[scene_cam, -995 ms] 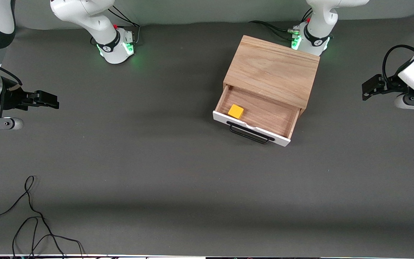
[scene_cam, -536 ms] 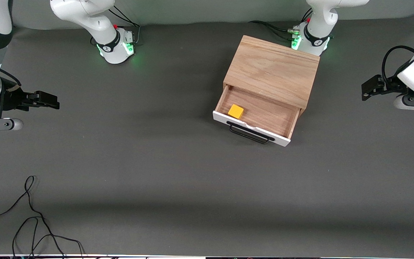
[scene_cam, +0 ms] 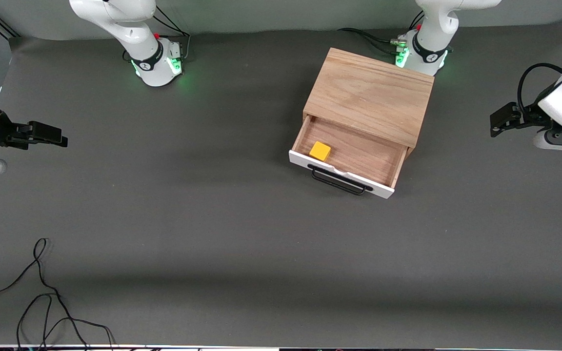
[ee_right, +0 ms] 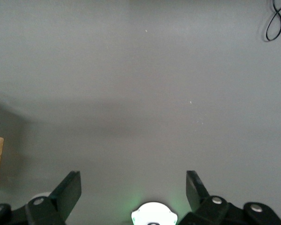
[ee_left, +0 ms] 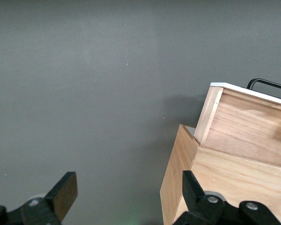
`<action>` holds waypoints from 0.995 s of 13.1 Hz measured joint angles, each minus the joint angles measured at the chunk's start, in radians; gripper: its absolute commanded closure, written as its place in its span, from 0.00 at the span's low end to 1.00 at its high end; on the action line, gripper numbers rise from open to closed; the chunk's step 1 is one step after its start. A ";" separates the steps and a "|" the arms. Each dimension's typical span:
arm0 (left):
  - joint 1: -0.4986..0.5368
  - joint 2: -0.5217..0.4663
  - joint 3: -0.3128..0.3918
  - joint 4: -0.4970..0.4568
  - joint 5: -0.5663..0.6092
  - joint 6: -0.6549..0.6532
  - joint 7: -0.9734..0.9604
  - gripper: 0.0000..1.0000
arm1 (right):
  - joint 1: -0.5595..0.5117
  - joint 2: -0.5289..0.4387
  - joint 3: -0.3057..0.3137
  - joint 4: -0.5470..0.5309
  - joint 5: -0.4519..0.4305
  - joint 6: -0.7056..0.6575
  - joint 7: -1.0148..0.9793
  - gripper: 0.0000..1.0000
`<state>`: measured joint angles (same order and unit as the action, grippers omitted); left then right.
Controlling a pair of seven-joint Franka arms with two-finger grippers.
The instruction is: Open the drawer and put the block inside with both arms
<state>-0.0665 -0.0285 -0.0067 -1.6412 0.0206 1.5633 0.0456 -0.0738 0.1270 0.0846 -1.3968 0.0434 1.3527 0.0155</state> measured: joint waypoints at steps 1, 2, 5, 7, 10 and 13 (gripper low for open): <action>0.000 0.000 0.000 0.000 0.000 -0.001 0.000 0.00 | -0.001 -0.033 0.003 -0.046 0.000 0.026 0.000 0.01; 0.000 0.000 0.000 0.000 0.000 -0.002 0.000 0.00 | -0.002 -0.065 0.004 -0.093 0.000 0.054 0.000 0.01; 0.000 0.000 0.000 0.000 0.000 -0.005 0.000 0.00 | -0.004 -0.130 0.005 -0.179 -0.020 0.107 0.000 0.01; 0.000 0.000 0.000 0.000 0.000 -0.005 0.000 0.00 | -0.007 -0.151 0.005 -0.184 -0.027 0.122 0.000 0.01; 0.000 0.000 0.000 0.001 0.000 -0.006 0.000 0.00 | -0.012 -0.163 0.005 -0.183 -0.027 0.135 0.000 0.01; 0.000 -0.001 0.000 0.002 0.000 -0.006 0.000 0.00 | -0.012 -0.143 0.012 -0.166 -0.030 0.136 0.000 0.01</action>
<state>-0.0667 -0.0290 -0.0064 -1.6394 0.0206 1.5577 0.0457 -0.0859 -0.0162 0.0969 -1.5633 0.0137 1.4889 0.0156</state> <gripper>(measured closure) 0.000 0.004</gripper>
